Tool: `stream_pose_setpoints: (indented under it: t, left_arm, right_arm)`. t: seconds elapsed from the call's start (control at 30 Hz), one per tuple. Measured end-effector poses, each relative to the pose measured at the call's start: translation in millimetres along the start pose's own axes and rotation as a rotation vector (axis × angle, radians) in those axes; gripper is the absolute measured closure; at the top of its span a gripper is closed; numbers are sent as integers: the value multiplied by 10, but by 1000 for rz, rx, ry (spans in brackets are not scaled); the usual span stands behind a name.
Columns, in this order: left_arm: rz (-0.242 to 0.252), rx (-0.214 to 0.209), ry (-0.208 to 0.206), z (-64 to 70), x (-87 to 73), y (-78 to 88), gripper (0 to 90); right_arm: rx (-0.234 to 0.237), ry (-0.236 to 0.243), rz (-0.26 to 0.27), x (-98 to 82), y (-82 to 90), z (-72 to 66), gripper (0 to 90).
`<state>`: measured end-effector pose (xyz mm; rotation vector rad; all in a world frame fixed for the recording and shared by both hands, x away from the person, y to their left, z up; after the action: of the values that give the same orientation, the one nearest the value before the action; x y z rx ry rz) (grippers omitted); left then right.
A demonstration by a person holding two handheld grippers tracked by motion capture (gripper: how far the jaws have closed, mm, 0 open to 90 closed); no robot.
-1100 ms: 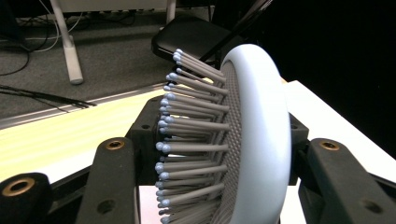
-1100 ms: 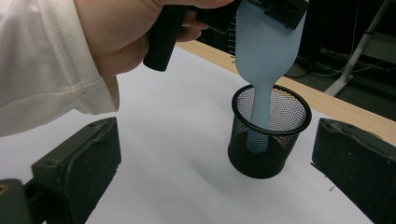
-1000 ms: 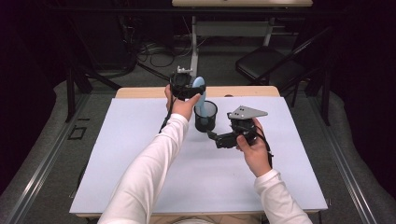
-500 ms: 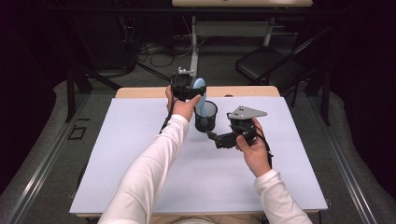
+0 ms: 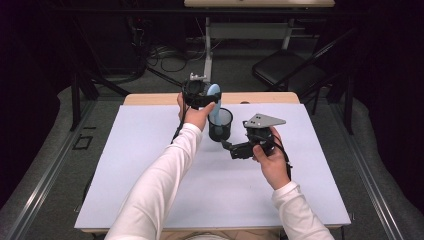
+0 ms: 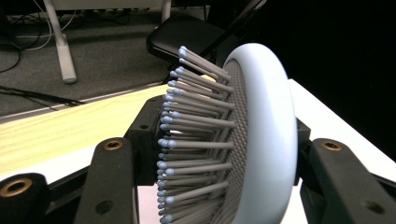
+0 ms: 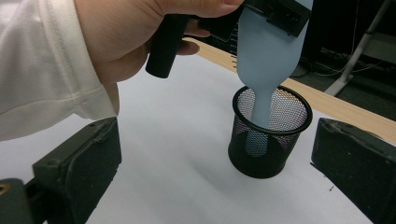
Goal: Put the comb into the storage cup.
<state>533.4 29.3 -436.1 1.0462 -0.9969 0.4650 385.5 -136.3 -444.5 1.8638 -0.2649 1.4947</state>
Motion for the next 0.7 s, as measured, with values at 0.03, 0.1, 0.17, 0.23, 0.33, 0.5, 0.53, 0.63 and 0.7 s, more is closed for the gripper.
stream_pose_setpoints:
  t: [0.03,0.1,0.17,0.23,0.33,0.5,0.53,0.63,0.7]
  left_arm:
    - [1,-2,1,2,-1,-2,477]
    - [3,0,2,9,-2,-5,473]
    - [5,-5,4,19,-5,-11,469]
    - [5,-8,-6,36,-7,-14,467]
    - [7,-11,-13,59,-11,-17,461]
    - [8,-6,-12,89,-15,-22,454]
    - [10,-6,-13,92,-14,-24,454]
    - [10,-10,-16,90,-13,-26,454]
    - [11,-13,-12,83,-12,-29,454]
  right_arm:
    - [1,0,0,0,-1,-2,13]
    - [2,0,0,0,-4,-4,13]
    - [1,2,0,0,-4,-5,13]
    - [2,1,0,0,-3,-4,13]
    - [1,1,0,0,-1,-2,15]
    - [1,1,-2,-1,-4,-5,15]
    - [1,1,-1,0,-3,-6,16]
    - [0,1,0,0,-1,-5,16]
    - [0,1,-1,-1,-2,-3,16]
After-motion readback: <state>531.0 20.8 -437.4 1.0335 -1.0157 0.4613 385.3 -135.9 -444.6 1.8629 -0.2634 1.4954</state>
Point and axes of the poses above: each handheld gripper's, and its own axes: y roughly backward along the jaws, x roughly out of its top, z roughly to its right, the point moved 3 cm from there along -y, roughly forward along the jaws, and after that the axes turned 7 degrees about x, right-handed, at the moved point
